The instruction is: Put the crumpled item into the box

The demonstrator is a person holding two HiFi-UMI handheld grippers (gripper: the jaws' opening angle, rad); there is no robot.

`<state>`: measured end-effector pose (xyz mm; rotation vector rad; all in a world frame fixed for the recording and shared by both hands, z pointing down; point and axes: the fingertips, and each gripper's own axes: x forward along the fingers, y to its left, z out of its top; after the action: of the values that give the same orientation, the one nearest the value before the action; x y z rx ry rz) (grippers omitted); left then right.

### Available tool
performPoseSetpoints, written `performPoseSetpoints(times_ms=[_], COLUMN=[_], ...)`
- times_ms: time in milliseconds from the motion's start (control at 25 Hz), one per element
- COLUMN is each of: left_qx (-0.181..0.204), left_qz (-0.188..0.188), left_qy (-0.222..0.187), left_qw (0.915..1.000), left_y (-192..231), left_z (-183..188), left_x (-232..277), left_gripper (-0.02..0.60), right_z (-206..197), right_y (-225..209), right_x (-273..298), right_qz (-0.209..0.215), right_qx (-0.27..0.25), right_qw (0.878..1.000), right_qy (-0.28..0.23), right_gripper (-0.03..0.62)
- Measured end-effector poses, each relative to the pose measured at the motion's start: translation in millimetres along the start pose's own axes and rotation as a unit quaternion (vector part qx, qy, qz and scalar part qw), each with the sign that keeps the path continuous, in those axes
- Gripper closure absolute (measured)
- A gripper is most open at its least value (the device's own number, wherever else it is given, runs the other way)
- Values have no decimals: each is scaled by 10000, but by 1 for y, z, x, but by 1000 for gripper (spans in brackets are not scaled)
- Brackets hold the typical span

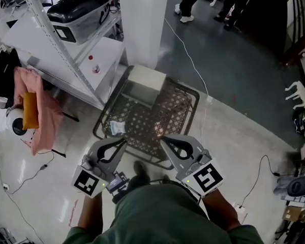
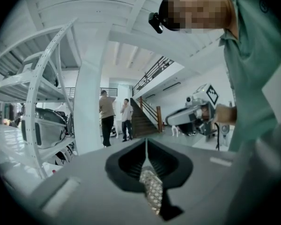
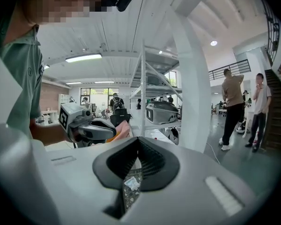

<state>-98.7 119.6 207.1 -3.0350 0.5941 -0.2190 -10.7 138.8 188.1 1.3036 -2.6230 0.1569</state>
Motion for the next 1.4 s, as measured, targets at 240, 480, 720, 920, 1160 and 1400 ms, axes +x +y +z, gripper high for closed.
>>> performPoseSetpoints(times_ms=[240,480,720,920,1160,1400], left_qx=[51,-25,-110,-75,-222,-317], left_qz=[-375,-141,302,685,1032,1536], left_qy=[-114,-128,54,149,385,498], left_qw=[9992,9998,9995,9975,9937,9864], left_y=[32,45,53,58,48,46], left_z=[-4,-12,-14,-9,-13,-14], left_x=[11,13,19,48,100,125], left_gripper=[568,569,569,569,569,569], right_z=[12,3,8,2,-10,-30], right_y=[-5,-16,-34,-69,-118,-139], right_x=[28,38,49,49,43,49], right_qz=[-221,-66,360,756,1267,1905], right_qx=[-5,-71,-60,-57,-15,156], right_qw=[9997,9997,9993,9971,9919,9815], right_qy=[37,205,51,59,81,130], right_gripper=[588,587,588,588,588,588])
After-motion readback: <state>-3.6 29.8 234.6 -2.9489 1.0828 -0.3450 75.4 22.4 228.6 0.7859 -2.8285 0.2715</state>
